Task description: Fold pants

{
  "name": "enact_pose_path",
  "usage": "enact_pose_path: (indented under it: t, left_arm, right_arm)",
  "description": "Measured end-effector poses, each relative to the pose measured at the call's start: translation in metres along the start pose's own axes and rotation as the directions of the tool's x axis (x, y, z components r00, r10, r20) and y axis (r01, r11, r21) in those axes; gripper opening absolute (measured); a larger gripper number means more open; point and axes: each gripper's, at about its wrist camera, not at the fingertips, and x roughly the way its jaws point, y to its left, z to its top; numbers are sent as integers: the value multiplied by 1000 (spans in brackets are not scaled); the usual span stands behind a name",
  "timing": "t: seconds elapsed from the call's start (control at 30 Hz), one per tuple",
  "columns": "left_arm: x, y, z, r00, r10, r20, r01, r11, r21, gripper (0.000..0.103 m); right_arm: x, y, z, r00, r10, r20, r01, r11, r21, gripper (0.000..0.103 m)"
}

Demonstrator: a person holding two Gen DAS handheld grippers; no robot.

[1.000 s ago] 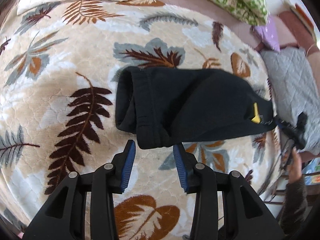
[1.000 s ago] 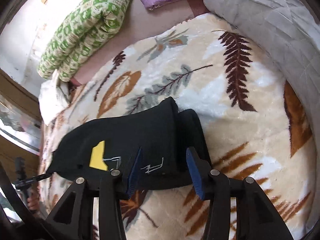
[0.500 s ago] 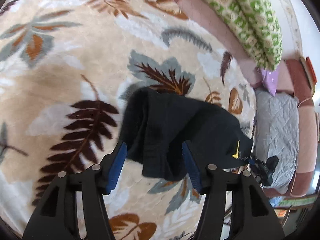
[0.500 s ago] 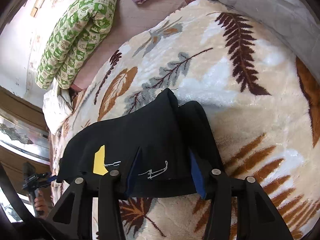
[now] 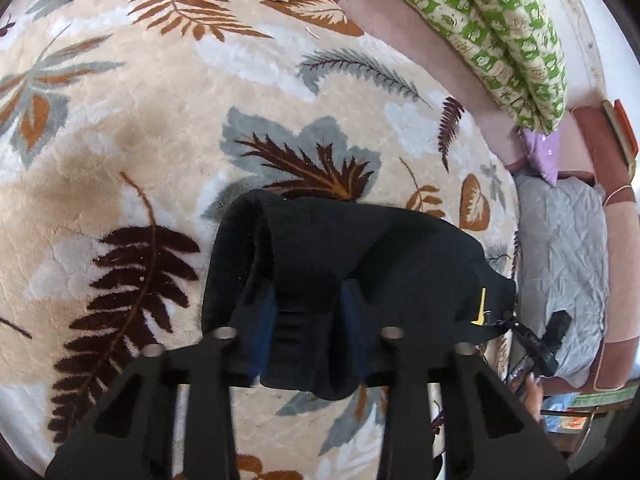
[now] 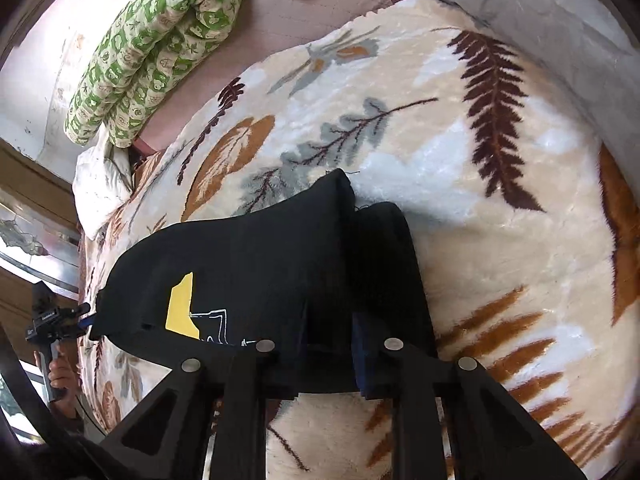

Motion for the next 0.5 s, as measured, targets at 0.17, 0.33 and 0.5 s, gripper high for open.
enact_pose_path:
  t: [0.17, 0.33, 0.5]
  left_arm:
    - [-11, 5, 3, 1000, 6, 28, -5, 1000, -20, 24]
    - [-17, 4, -1, 999, 43, 22, -43, 999, 9, 25]
    - [-12, 3, -6, 995, 95, 0, -95, 995, 29, 25]
  right_arm:
    - [-11, 13, 0, 1000, -9, 16, 9, 999, -53, 15]
    - [-27, 19, -3, 999, 8, 33, -6, 997, -76, 14]
    - [-44, 4, -12, 998, 3, 61, 0, 999, -43, 13]
